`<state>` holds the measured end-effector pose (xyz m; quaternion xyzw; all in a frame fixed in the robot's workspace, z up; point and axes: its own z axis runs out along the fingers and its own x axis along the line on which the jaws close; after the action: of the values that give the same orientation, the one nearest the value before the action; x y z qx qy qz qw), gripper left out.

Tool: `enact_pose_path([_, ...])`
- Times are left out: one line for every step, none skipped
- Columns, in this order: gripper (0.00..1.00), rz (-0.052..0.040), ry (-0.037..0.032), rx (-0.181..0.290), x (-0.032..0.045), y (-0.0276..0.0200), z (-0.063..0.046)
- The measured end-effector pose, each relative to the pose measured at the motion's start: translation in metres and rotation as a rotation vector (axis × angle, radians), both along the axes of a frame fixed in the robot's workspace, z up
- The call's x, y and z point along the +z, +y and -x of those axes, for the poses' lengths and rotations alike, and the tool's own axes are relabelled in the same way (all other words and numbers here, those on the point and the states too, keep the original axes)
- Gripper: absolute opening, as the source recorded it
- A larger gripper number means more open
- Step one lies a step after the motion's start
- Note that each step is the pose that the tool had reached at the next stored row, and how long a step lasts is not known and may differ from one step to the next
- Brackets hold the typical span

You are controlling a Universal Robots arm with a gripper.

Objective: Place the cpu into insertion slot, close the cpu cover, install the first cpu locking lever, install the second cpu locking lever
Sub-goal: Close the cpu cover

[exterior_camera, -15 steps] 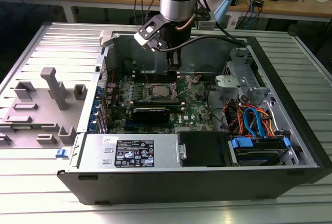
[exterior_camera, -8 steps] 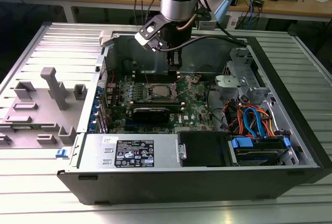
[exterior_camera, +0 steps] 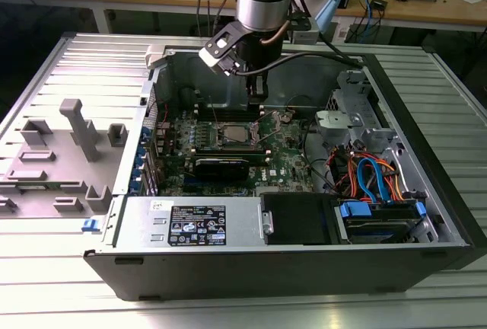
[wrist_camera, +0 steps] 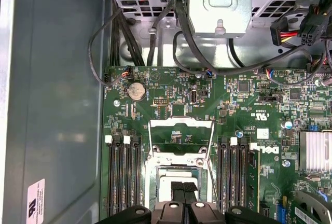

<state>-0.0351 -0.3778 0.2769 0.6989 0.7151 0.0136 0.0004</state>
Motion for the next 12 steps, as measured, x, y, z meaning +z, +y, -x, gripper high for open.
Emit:
enact_pose_path([0.11, 0.0, 0.0, 0.0, 0.0, 0.0, -0.0003])
enact_pose_path([0.11, 0.0, 0.0, 0.0, 0.0, 0.0, -0.0006])
enact_pose_path([0.11, -0.0001, 0.0, 0.0, 0.0, 0.0, -0.0009])
enact_pose_path([0.11, 0.0, 0.0, 0.0, 0.0, 0.0, -0.0011])
enact_pose_path([0.11, 0.0001, 0.0001, 0.0, 0.0, 0.0, -0.0013])
enact_pose_path([0.11, 0.0, 0.0, 0.0, 0.0, 0.0, -0.0015])
enact_pose_path([0.11, 0.0, 0.0001, 0.0, 0.0, 0.0, -0.0017])
enact_pose_path([0.11, 0.0, 0.0001, 0.0, 0.0, 0.0, -0.002])
enact_pose_path([0.11, 0.0, 0.0001, 0.0, 0.0, 0.0, -0.0021])
enact_pose_path([0.11, 0.0, 0.0, 0.0, 0.0, 0.0, -0.0024])
enact_pose_path([0.11, 0.0, 0.0001, 0.0, 0.0, 0.0, -0.0026])
enact_pose_path([0.11, 0.0, 0.0, 0.0, 0.0, 0.0, -0.0028])
